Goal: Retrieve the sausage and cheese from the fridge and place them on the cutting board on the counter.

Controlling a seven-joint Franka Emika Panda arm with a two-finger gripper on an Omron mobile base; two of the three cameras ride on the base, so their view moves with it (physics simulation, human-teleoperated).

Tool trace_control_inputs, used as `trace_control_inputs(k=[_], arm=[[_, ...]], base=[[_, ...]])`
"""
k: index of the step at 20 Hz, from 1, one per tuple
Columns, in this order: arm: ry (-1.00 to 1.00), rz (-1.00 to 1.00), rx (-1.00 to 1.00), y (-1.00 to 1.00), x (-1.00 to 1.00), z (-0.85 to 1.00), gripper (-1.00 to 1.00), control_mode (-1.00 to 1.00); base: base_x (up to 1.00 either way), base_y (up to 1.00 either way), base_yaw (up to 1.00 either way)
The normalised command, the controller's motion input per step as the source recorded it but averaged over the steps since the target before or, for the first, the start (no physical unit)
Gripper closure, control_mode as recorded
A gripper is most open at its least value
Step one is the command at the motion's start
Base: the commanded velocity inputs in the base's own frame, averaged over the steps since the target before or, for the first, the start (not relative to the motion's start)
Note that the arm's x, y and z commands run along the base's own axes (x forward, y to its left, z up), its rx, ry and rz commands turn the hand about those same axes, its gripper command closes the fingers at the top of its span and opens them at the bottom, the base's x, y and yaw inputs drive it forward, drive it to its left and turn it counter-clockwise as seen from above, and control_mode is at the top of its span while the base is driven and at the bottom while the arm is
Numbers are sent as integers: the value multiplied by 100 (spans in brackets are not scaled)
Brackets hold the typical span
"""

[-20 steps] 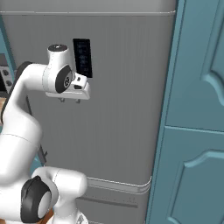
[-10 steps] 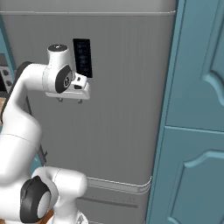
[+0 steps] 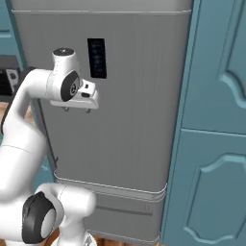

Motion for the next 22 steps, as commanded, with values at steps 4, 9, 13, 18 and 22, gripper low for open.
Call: trace_control_inputs(k=[4, 9, 13, 18, 22], arm=[[0, 0, 0, 0, 0, 0, -100, 100], [0, 0, 0, 0, 0, 0, -100, 100], [0, 0, 0, 0, 0, 0, -100, 100], [0, 0, 0, 0, 0, 0, -100, 100], [0, 0, 0, 0, 0, 0, -100, 100]], base=[[-48, 29, -5], [-49, 45, -9], [-41, 41, -6], [-40, 40, 1], [-31, 36, 5]])
